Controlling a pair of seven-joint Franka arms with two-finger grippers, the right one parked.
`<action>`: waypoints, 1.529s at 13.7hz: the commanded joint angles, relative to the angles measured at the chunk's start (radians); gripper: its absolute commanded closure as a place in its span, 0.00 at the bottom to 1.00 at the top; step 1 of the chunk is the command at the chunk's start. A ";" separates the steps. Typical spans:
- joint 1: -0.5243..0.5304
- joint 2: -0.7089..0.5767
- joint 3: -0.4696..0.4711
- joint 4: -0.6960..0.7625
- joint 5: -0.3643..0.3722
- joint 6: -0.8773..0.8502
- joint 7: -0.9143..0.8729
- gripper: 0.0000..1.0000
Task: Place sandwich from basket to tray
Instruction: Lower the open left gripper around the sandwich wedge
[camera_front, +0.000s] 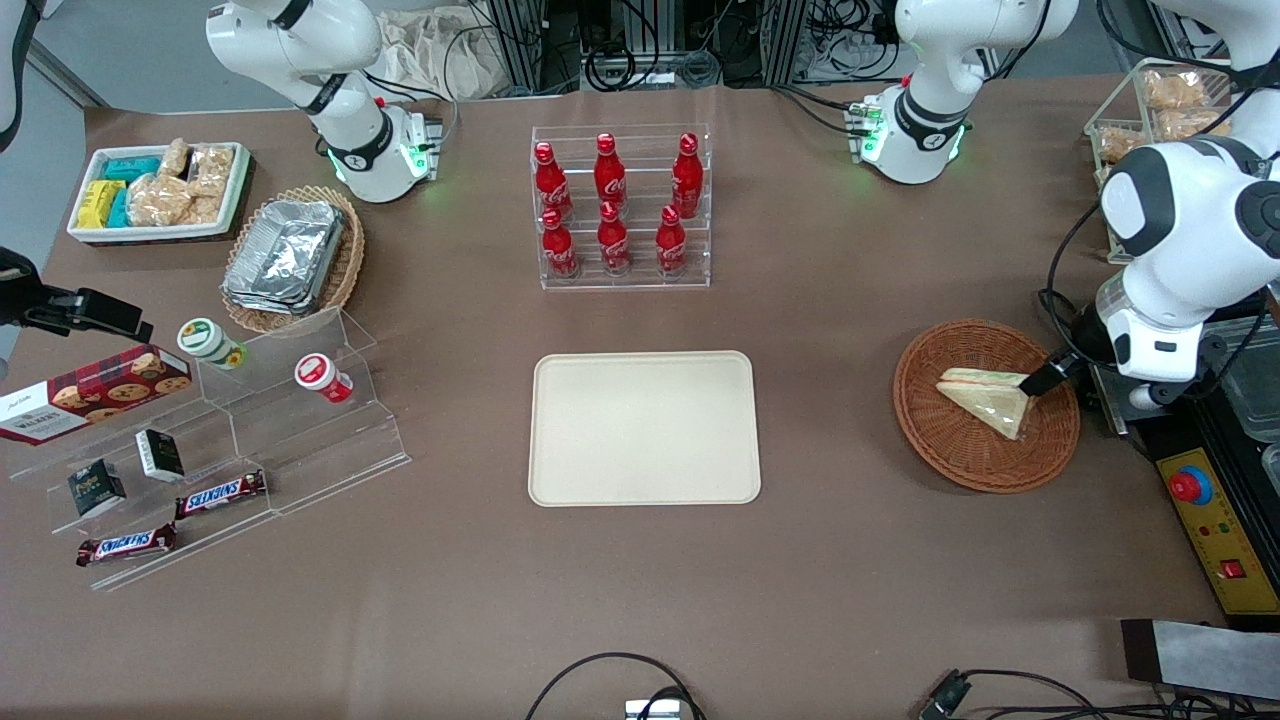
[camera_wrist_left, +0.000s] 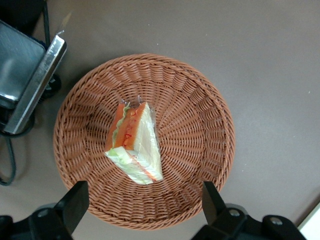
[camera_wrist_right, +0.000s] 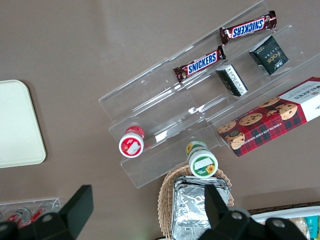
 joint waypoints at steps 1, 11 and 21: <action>0.000 0.013 0.011 -0.031 -0.025 0.063 -0.011 0.00; 0.002 0.160 0.014 -0.127 -0.071 0.336 -0.008 0.00; -0.001 0.166 0.012 -0.131 -0.073 0.356 -0.013 0.00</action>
